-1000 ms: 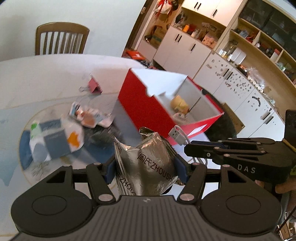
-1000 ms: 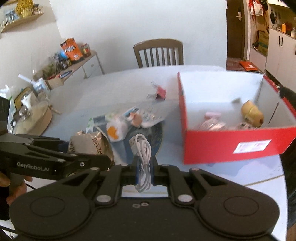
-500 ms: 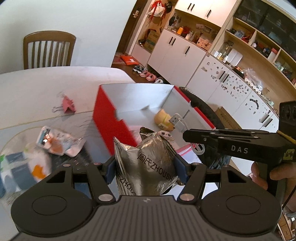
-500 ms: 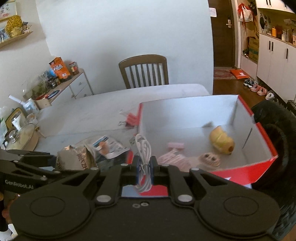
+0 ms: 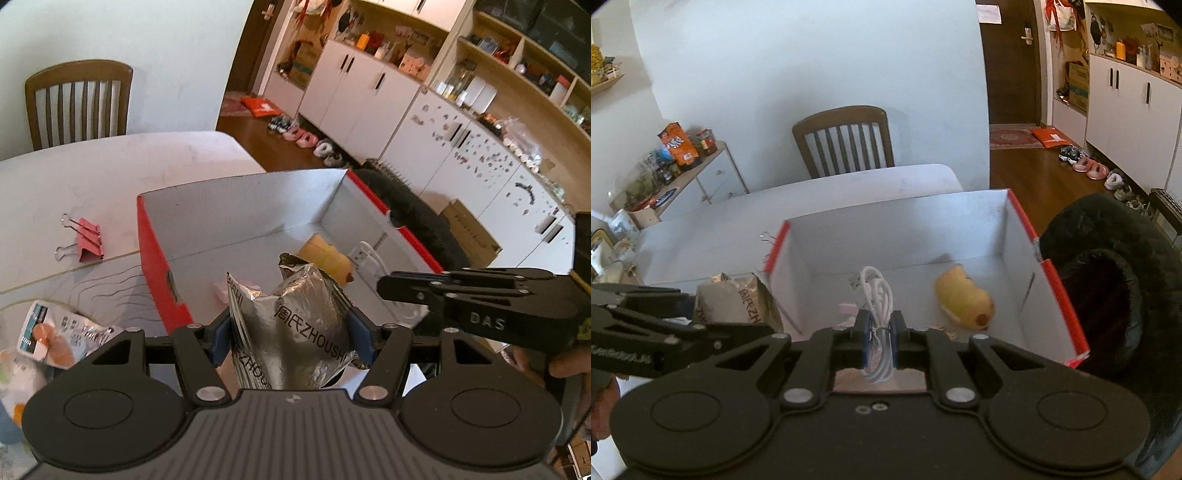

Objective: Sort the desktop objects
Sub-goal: 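Carry the gold pouch and white cable over the red shoebox with both grippers, then open the left gripper to drop the pouch while the right releases the cable into the box, then move both grippers back over the bread bag and dark snack bag, then grasp the white PAPER bread bag with the left gripper while the right grasps the dark snack bag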

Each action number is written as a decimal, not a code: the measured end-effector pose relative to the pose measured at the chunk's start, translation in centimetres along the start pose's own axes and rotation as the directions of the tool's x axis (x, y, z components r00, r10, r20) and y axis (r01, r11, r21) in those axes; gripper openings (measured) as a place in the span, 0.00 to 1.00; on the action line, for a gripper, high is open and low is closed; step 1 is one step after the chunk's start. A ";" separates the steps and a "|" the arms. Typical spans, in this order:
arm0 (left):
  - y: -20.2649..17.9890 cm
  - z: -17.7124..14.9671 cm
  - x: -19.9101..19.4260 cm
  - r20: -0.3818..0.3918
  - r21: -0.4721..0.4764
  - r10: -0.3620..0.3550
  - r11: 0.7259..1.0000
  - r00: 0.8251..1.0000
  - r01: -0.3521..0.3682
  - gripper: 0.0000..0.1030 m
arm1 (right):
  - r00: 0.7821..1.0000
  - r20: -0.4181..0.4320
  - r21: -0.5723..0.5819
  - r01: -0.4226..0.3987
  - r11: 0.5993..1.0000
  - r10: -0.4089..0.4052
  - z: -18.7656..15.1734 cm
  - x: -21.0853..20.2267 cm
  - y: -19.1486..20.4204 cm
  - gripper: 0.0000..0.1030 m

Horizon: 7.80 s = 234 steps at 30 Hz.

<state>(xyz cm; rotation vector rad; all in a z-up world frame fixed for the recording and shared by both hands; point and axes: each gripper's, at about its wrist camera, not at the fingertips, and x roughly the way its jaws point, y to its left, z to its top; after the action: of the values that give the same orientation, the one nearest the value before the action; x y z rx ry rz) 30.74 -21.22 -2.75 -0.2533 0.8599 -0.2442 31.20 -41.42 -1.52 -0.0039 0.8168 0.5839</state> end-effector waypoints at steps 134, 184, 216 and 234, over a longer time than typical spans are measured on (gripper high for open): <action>12.8 -9.2 -13.3 0.145 0.020 0.063 0.998 0.987 -0.066 0.99 | 0.997 0.078 -0.089 0.005 0.996 0.001 -4.0 -0.2 12.5 0.98; 25.1 -8.0 -3.3 -0.065 0.325 -0.058 0.943 0.996 0.076 0.99 | 0.986 -0.158 -0.266 -0.087 0.960 0.045 -5.9 12.9 23.2 0.87; 22.8 -11.4 -4.7 -0.022 0.390 0.095 0.917 0.995 -0.079 0.79 | 0.982 -0.184 -0.235 -0.082 0.969 0.038 -6.3 15.3 21.9 0.42; 21.3 -14.9 -8.1 -0.005 0.251 0.162 0.956 0.987 -0.155 0.56 | 0.972 -0.226 -0.232 -0.115 0.966 0.061 -9.0 11.8 22.9 0.32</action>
<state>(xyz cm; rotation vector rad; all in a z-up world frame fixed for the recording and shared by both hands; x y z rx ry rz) 16.50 -0.41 -13.05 0.0545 0.8602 -0.2034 20.11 -18.38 -10.89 -0.2620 0.9564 0.7757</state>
